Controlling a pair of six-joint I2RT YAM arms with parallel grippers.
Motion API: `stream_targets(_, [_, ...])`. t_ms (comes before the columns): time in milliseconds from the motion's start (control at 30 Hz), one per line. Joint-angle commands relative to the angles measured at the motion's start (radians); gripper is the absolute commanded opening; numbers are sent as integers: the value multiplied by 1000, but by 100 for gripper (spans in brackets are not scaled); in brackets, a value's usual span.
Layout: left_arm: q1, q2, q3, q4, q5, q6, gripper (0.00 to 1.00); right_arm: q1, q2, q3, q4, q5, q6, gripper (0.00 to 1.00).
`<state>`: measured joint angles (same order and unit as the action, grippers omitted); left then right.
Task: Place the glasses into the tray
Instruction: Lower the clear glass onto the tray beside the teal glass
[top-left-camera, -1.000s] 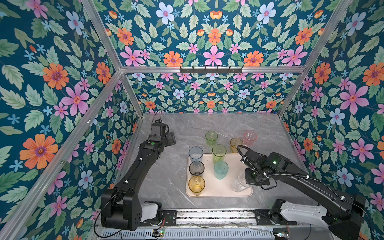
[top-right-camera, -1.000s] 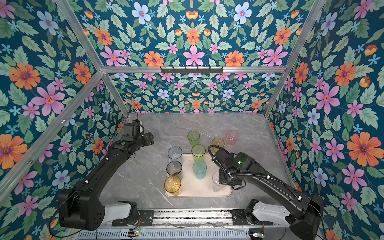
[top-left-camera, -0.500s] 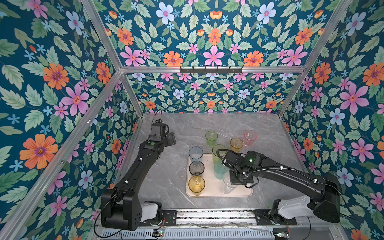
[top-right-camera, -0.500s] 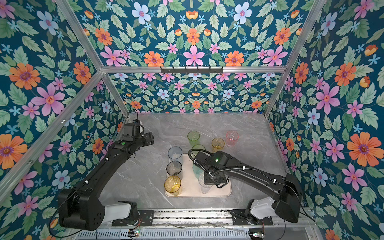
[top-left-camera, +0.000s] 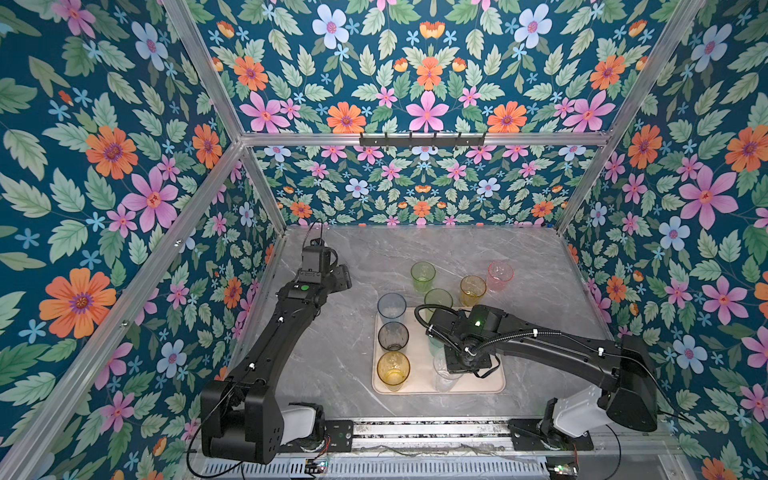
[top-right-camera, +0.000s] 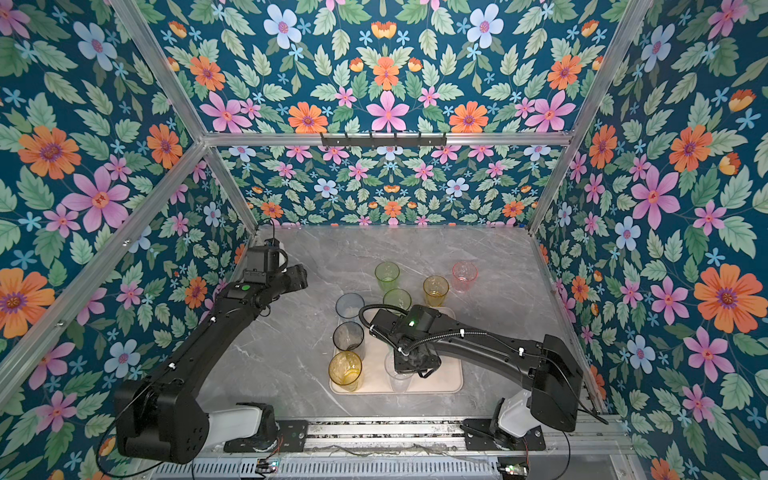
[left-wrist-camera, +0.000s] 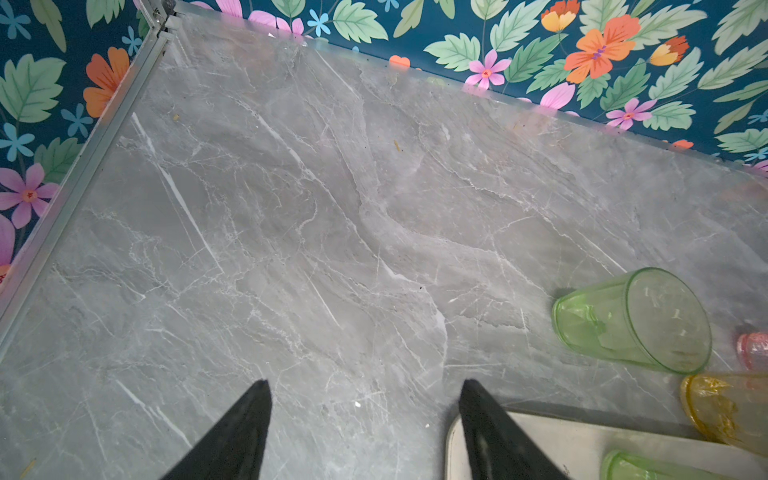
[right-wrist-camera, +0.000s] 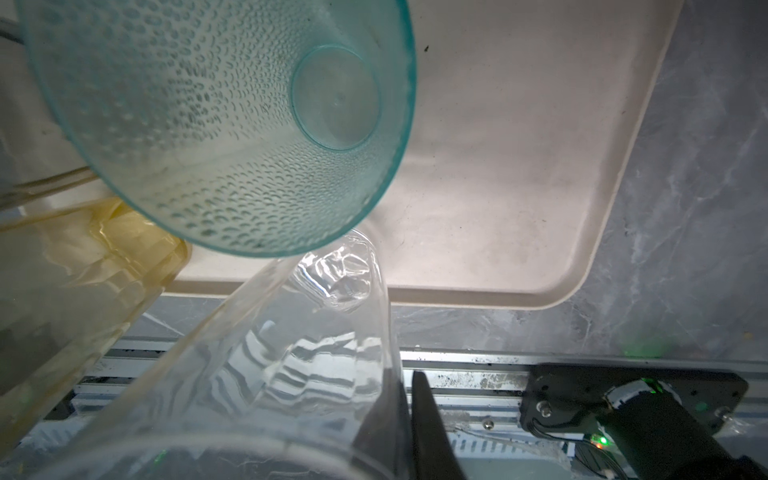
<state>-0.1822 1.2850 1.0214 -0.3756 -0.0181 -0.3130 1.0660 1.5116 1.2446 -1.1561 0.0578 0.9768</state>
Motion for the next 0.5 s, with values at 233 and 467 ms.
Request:
stream_targets(233, [2,-7,0,0,-8,-5,75,2,17,15,-9,27,14,0])
stream_targets(467, [1,-12,-1,0,-9,-6,74,2,40,24,-21,36,9,0])
